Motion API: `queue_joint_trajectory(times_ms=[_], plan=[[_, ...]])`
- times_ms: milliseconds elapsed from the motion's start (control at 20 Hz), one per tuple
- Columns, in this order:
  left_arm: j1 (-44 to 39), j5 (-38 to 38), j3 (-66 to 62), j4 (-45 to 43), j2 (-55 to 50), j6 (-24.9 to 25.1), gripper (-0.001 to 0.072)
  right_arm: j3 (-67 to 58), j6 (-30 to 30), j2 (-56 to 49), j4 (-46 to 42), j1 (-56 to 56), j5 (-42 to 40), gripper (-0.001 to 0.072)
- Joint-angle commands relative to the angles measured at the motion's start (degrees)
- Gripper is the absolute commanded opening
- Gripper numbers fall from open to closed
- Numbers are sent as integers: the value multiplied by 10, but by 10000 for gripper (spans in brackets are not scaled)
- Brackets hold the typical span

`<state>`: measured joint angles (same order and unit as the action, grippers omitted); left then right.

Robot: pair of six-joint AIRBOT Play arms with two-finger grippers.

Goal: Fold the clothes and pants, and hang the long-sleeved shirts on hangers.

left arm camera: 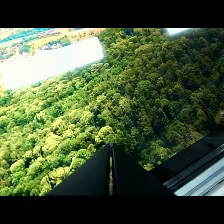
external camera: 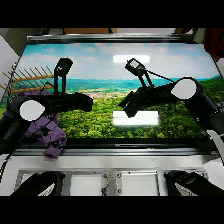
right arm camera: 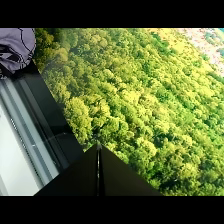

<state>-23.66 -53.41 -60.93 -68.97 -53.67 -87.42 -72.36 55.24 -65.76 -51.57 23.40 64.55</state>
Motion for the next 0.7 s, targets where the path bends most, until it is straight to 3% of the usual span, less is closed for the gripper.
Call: queue_joint_trajectory(times_ms=[0,100,150,200,300,350,450,550,650], plan=[[0,0,0,0,0,0,16,0,0,0,0,0,0,31],[0,0,0,0,0,0,16,0,0,0,0,0,0,32],[3,2,-2,-21,0,7,253,0,0,0,0,0,0,31],[20,-13,-14,-75,0,-5,702,0,0,0,0,0,0,32],[115,-125,-14,-219,0,-104,697,0,0,0,0,0,0,31],[160,-174,5,-244,0,-133,696,0,0,0,0,0,0,31],[263,-228,67,-242,4,-142,696,0,0,-1,0,0,0,32],[371,-211,165,-236,40,-142,696,0,0,-1,0,0,0,31],[414,-179,216,-213,79,-142,696,0,0,-1,0,0,0,32]])
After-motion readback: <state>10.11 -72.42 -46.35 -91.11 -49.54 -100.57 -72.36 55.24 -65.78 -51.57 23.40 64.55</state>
